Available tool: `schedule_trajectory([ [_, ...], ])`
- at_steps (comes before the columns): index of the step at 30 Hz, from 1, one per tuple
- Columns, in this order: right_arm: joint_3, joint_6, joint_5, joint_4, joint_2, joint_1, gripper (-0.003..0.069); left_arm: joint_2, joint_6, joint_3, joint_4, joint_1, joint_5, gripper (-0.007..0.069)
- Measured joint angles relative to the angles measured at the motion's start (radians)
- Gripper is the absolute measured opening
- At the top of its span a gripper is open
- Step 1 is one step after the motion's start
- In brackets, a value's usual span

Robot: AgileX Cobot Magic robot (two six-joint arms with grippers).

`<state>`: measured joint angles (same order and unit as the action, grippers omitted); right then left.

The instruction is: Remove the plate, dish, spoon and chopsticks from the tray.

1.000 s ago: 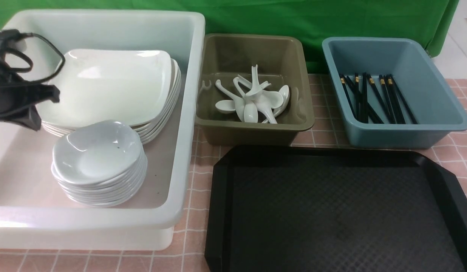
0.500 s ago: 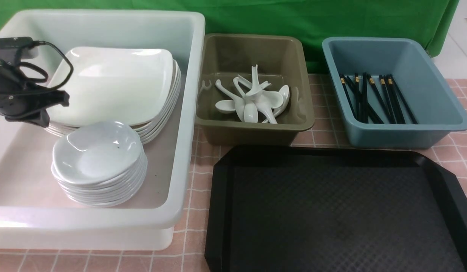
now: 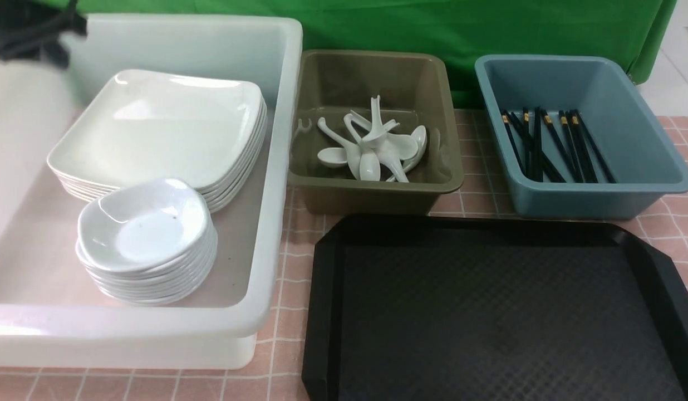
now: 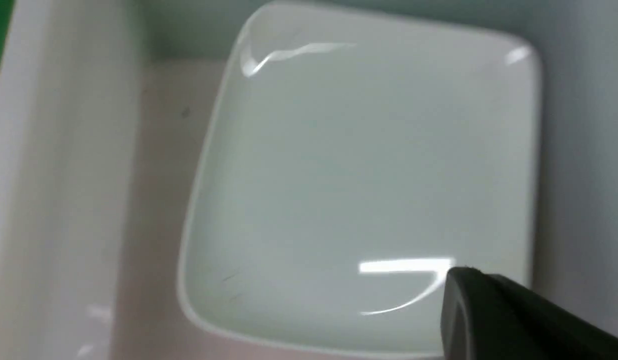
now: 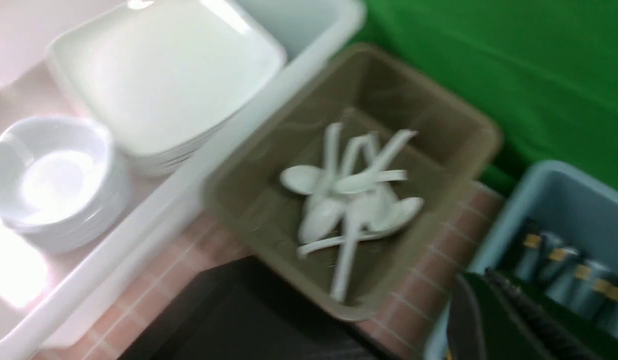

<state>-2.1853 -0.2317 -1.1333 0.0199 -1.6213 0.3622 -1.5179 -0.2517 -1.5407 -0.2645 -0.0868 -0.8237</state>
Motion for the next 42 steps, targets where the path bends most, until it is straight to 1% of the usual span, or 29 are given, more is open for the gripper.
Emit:
schedule_trajectory([
  [1, 0.0, 0.007, 0.0, 0.0, 0.005, 0.0, 0.0031, 0.011, -0.006, 0.0, -0.002, 0.006, 0.0, 0.0],
  [2, 0.0, 0.038, 0.0, -0.036, 0.037, 0.0, 0.0031, 0.056, -0.012, 0.0, -0.01, 0.033, -0.001, 0.0],
  [3, 0.0, 0.073, 0.0, -0.087, 0.093, 0.0, 0.0031, 0.166, -0.022, 0.002, -0.03, 0.097, -0.008, 0.0],
  [4, 0.0, 0.09, 0.0, -0.106, 0.131, 0.0, 0.0031, 0.21, -0.024, 0.007, -0.036, 0.121, -0.011, 0.0],
  [5, 0.0, 0.093, 0.0, -0.109, 0.138, 0.0, 0.0031, 0.221, -0.027, 0.01, -0.039, 0.127, -0.011, 0.0],
  [6, 0.011, 0.105, 0.0, -0.126, 0.195, 0.0, 0.0031, 0.295, -0.026, 0.03, -0.053, 0.17, -0.014, 0.0],
  [8, 0.039, 0.119, 0.0, -0.139, 0.256, 0.0, 0.0031, 0.378, -0.026, 0.061, -0.057, 0.202, -0.016, 0.0],
  [10, 0.151, 0.159, 0.014, -0.177, 0.403, 0.0, 0.0031, 0.516, -0.024, 0.151, -0.059, 0.246, -0.018, 0.0],
  [12, 0.219, 0.173, 0.044, -0.189, 0.464, 0.0, 0.0031, 0.569, -0.021, 0.197, -0.061, 0.253, -0.019, 0.0],
  [14, 0.468, 0.2, 0.197, -0.209, 0.645, 0.0, 0.0031, 0.724, 0.0, 0.353, -0.057, 0.26, -0.011, 0.0],
  [15, 0.551, 0.206, 0.256, -0.21, 0.706, 0.0, 0.0031, 0.758, 0.004, 0.403, -0.053, 0.26, -0.004, 0.0],
  [17, 0.789, 0.253, 0.422, -0.21, 0.883, 0.0, 0.0033, 0.882, 0.015, 0.534, -0.037, 0.26, 0.038, 0.0],
  [18, 0.81, 0.253, 0.438, -0.21, 0.9, 0.0, 0.0033, 0.894, 0.017, 0.561, -0.034, 0.26, 0.048, 0.0],
  [19, 0.982, 0.289, 0.56, -0.21, 1.026, 0.0, 0.0032, 0.983, 0.037, 0.662, -0.029, 0.26, 0.086, 0.0],
  [21, 1.181, 0.312, 0.705, -0.21, 1.173, 0.0, 0.0032, 1.085, 0.093, 0.78, -0.027, 0.26, 0.16, 0.0],
  [22, 1.181, 0.313, 0.719, -0.21, 1.186, 0.0, 0.0032, 1.095, 0.099, 0.78, -0.027, 0.26, 0.16, 0.0],
  [23, 1.341, 0.327, 0.826, -0.21, 1.293, 0.0, 0.0032, 1.174, 0.131, 0.874, -0.026, 0.26, 0.22, 0.0],
  [25, 1.491, 0.333, 0.952, -0.209, 1.41, 0.0, 0.0032, 1.246, 0.146, 0.963, -0.023, 0.26, 0.282, 0.0],
  [27, 1.555, 0.336, 1.009, -0.208, 1.461, 0.0, 0.0032, 1.275, 0.15, 1.0, -0.023, 0.26, 0.31, 0.0],
  [28, 1.638, 0.336, 1.09, -0.208, 1.531, 0.0, 0.0032, 1.31, 0.152, 1.05, -0.023, 0.26, 0.346, 0.0],
  [29, 1.677, 0.336, 1.133, -0.208, 1.569, 0.0, 0.0032, 1.325, 0.155, 1.073, -0.024, 0.26, 0.364, 0.0],
  [32, 1.733, 0.336, 1.198, -0.208, 1.611, 0.0, 0.0034, 1.34, 0.156, 1.104, -0.026, 0.26, 0.395, 0.0],
  [37, 1.743, 0.335, 1.216, -0.208, 1.611, 0.0, 0.0054, 1.339, 0.156, 1.107, -0.029, 0.26, 0.437, 0.0001],
  [42, 1.744, 0.336, 1.213, -0.208, 1.611, 0.0, 0.0062, 1.339, 0.156, 1.107, -0.027, 0.26, 0.445, 0.0002],
])
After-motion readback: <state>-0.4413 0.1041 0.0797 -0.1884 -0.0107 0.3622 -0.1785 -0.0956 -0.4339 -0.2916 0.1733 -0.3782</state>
